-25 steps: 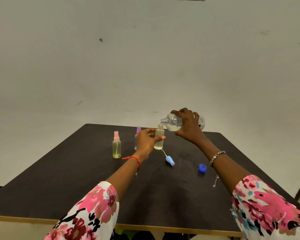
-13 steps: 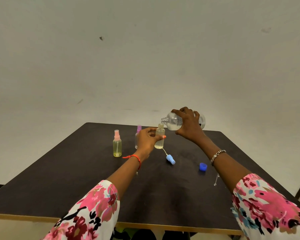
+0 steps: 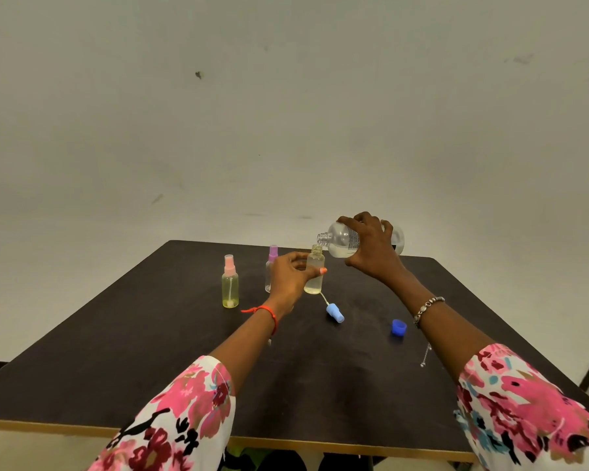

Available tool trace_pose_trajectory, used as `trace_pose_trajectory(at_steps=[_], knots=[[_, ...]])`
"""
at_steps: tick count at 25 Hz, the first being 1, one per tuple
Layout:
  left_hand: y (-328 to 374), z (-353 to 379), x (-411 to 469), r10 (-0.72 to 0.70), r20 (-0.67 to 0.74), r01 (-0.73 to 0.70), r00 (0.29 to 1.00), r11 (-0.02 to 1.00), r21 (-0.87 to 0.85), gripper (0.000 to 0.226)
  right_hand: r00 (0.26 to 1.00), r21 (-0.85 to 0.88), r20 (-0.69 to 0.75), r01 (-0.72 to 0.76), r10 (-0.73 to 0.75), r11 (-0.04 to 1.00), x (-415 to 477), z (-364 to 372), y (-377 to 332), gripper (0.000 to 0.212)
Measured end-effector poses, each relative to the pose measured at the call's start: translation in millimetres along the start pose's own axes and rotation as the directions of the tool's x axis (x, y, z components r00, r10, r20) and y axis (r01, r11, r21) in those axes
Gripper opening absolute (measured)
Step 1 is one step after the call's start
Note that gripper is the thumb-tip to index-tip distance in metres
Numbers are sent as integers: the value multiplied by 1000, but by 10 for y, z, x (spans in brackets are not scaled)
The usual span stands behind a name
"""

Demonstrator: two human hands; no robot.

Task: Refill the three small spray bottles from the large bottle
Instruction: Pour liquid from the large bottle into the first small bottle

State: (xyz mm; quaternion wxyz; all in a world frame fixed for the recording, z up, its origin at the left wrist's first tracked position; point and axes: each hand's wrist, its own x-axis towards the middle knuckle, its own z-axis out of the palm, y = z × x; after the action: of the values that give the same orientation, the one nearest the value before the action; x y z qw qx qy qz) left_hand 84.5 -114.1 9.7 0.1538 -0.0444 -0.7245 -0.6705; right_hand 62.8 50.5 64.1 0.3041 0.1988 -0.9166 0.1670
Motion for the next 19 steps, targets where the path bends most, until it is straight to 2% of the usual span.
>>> trace_pose_trajectory(at_steps=[11, 16, 19], knots=[[-41, 34, 15, -16, -7, 16, 1000, 999, -40, 44, 997, 104, 17, -74, 73, 992, -28, 86, 61, 76], [-94, 48, 44, -32, 5, 33, 999, 997, -67, 42, 983, 274, 0, -178, 185, 945, -34, 159, 64, 77], [-147, 47, 77, -47, 1, 47, 999, 997, -62, 42, 966, 305, 11, -250, 260, 919, -39, 234, 148, 77]])
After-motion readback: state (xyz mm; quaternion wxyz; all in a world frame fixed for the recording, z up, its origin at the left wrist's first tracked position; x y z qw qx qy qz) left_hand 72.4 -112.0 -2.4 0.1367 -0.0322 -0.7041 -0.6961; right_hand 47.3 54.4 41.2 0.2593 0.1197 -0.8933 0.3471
